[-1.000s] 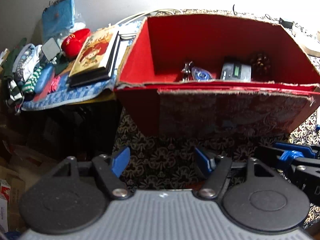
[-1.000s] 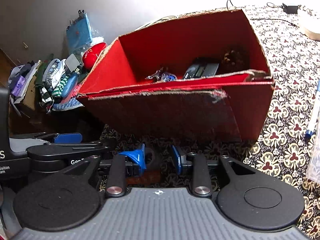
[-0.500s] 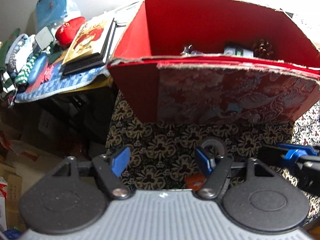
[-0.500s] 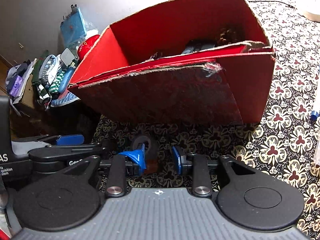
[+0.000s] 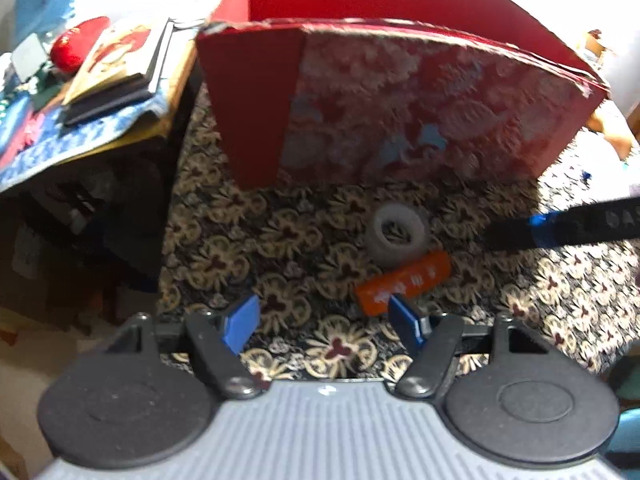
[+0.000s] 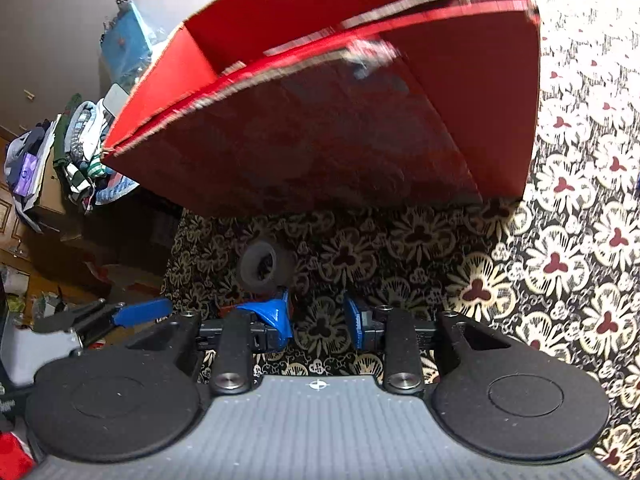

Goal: Organize rigid objects
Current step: 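Move the right tool toward the orange block beside the tape roll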

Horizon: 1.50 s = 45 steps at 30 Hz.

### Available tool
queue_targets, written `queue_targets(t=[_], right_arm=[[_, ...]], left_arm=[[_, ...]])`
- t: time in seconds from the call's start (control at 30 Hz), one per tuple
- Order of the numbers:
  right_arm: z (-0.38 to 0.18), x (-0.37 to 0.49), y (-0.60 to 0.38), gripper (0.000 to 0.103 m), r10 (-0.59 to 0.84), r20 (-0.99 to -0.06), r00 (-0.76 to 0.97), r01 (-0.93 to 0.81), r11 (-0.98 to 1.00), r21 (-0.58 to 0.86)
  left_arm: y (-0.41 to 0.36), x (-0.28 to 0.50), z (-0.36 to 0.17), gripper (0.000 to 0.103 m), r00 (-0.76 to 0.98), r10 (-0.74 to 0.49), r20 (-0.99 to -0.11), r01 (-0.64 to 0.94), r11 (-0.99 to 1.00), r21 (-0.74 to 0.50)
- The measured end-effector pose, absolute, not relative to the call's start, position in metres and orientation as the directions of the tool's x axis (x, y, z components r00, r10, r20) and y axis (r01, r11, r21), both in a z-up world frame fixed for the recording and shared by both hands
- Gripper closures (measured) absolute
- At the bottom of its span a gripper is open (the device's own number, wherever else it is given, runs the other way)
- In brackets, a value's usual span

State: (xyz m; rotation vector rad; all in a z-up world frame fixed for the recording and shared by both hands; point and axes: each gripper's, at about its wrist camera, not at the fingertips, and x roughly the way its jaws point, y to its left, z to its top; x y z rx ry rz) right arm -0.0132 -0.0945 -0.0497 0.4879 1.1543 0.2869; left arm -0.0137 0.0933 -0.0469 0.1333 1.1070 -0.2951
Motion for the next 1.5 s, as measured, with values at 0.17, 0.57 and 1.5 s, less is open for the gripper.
queue_targets(t=[0.17, 0.57, 1.5], right_arm=[[-0.055, -0.011, -0.094, 0.09, 0.498, -0.79, 0.357, 0.053, 0.834, 0.55], [-0.061, -0.009, -0.102, 0.09, 0.52, -0.78, 0.349, 0.1, 0.807, 0.582], [-0.081, -0.01, -0.114, 0.087, 0.667, -0.672, 0.321, 0.211, 0.642, 0.737]], left_arm=[[0.083, -0.018, -0.052, 0.032, 0.404, -0.245, -0.881, 0.386, 0.919, -0.079], [0.055, -0.017, -0.061, 0.032, 0.405, -0.3, -0.863, 0.588, 0.809, -0.005], [0.06, -0.005, -0.07, 0.083, 0.308, -0.438, -0.845, 0.507, 0.827, -0.244]])
